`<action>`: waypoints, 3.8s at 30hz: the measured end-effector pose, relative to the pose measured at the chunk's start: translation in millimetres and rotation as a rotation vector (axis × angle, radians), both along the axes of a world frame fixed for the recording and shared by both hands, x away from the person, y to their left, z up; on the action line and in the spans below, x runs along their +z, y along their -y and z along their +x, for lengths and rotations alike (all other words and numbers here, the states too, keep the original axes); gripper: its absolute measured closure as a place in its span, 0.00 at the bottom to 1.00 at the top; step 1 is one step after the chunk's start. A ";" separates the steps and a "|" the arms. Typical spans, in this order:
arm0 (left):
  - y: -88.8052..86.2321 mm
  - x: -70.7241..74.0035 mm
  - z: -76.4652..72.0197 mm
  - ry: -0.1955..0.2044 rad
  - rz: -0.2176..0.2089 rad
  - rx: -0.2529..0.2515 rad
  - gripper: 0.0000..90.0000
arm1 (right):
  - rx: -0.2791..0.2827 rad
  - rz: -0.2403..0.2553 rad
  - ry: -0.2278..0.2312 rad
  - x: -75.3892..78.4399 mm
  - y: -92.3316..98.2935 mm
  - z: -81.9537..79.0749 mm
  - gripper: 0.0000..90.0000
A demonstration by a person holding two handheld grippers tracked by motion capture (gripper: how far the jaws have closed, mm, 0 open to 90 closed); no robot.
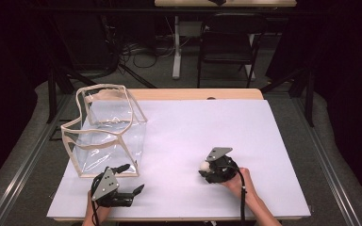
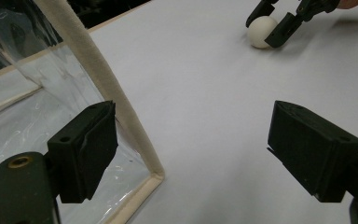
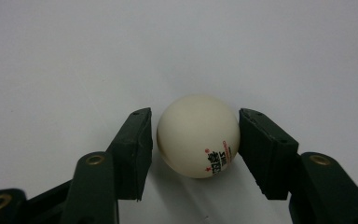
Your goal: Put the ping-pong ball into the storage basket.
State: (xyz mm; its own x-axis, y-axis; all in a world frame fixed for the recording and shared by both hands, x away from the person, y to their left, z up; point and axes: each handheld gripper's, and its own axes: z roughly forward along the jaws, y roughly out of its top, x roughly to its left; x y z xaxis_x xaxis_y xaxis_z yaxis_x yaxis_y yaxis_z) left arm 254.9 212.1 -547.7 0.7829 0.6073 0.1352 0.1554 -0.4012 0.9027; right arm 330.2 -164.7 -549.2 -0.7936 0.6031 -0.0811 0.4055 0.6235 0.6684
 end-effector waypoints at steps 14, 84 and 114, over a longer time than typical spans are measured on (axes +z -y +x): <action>1.3 -0.5 0.0 -0.005 -0.001 0.000 0.18 | 0.007 -0.010 0.009 0.7 -1.1 -0.7 0.56; -0.5 0.0 0.0 0.001 -0.003 0.001 0.18 | -0.006 0.046 0.165 60.6 -10.7 10.5 0.57; -0.6 0.2 0.3 0.000 -0.001 0.000 0.18 | -0.009 0.051 0.186 81.4 -15.5 29.4 0.57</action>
